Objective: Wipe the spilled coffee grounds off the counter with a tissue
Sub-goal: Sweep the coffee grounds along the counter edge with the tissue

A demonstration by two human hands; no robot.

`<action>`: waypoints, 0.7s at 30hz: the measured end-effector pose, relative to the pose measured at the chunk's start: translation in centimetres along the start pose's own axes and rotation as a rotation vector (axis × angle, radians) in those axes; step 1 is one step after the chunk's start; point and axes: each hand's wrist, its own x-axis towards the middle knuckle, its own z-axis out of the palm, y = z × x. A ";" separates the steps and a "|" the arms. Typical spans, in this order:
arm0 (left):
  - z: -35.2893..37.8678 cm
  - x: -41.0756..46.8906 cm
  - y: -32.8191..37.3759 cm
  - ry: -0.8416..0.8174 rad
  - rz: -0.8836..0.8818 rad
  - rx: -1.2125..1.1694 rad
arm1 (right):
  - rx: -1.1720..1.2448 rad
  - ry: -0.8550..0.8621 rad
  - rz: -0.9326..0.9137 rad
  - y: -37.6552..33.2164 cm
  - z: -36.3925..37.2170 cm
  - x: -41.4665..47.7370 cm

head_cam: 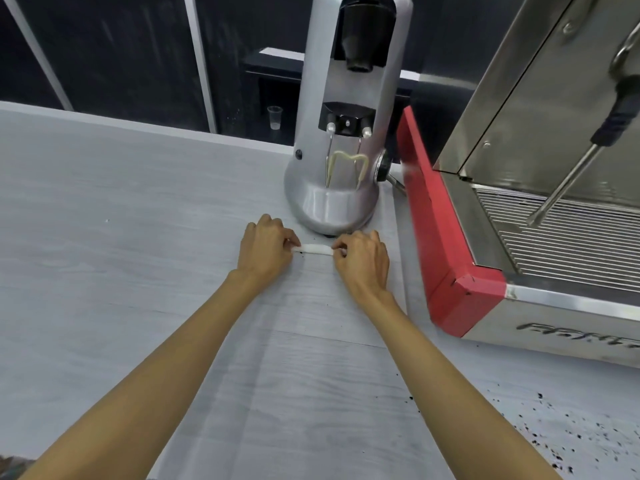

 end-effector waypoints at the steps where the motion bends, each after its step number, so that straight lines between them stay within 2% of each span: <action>1: -0.2 -0.4 0.0 -0.014 0.026 -0.016 | -0.011 -0.014 -0.013 0.1 -0.1 -0.3; 10: -1.8 -8.1 1.0 -0.106 0.246 -0.048 | -0.007 -0.072 -0.108 2.0 -3.4 -8.0; 12: -2.1 -9.9 1.7 -0.143 0.268 -0.068 | -0.024 -0.130 -0.105 2.3 -4.7 -9.6; 15: -2.7 -10.7 2.3 -0.206 0.206 -0.121 | -0.012 -0.273 -0.072 2.2 -6.1 -9.7; 19: -3.0 -8.7 2.3 -0.079 0.049 -0.169 | 0.005 -0.132 -0.025 0.8 -5.4 -8.0; 21: -2.7 -7.6 2.6 -0.091 0.020 -0.145 | -0.053 -0.121 -0.025 0.4 -4.4 -7.2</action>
